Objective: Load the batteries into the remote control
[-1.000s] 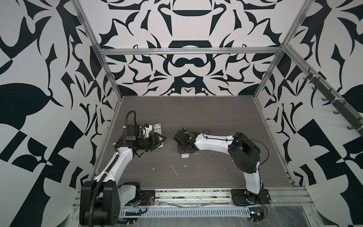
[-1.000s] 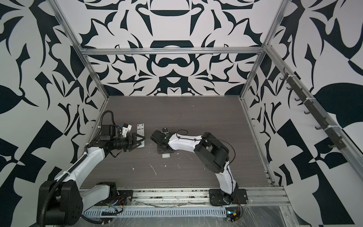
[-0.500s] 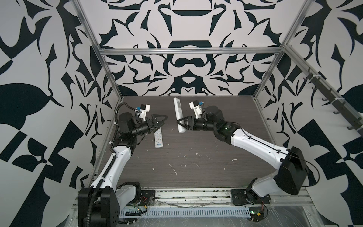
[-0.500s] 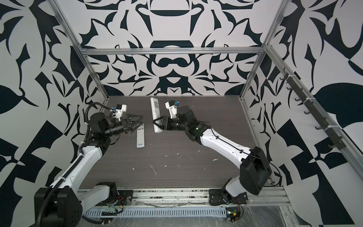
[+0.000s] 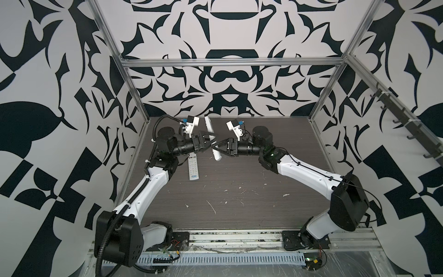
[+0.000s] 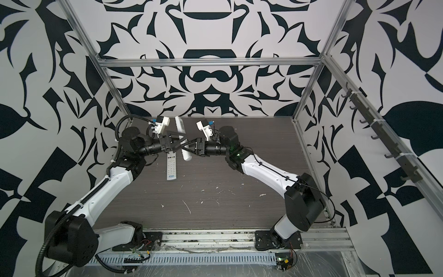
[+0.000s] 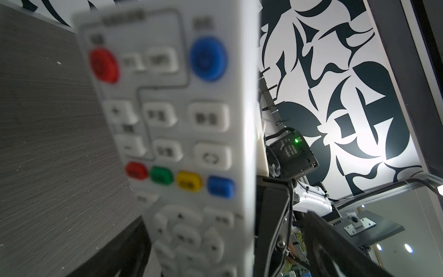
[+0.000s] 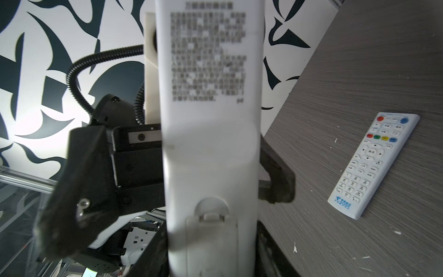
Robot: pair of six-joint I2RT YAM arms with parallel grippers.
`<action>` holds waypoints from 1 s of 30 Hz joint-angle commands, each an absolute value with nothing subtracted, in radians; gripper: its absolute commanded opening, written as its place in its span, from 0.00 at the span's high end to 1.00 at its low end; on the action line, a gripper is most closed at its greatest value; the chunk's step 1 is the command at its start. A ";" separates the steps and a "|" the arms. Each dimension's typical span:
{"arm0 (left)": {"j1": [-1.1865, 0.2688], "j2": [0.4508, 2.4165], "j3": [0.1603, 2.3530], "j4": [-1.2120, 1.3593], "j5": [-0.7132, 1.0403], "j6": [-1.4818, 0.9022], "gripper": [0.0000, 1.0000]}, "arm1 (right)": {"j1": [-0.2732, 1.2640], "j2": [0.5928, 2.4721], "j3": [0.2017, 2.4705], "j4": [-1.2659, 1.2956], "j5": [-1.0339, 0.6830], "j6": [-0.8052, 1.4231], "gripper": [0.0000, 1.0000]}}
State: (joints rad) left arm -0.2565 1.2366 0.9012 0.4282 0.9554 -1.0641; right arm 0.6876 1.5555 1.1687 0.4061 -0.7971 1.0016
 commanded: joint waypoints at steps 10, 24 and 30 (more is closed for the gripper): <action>-0.310 1.316 0.980 0.511 0.921 -1.099 0.55 | 0.660 1.577 1.170 0.675 -0.957 1.125 0.94; -0.347 1.392 1.139 -0.231 0.424 -0.814 0.87 | 0.571 1.262 1.184 -0.402 -0.315 0.492 0.06; -0.458 1.603 1.312 -0.530 0.201 -0.716 0.82 | 0.566 1.152 1.170 -0.642 0.022 0.392 0.00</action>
State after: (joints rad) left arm -0.4038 1.5333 1.2427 -0.2737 0.3721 -0.8131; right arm 0.5625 1.1816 1.1515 -0.4255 -0.2333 0.5144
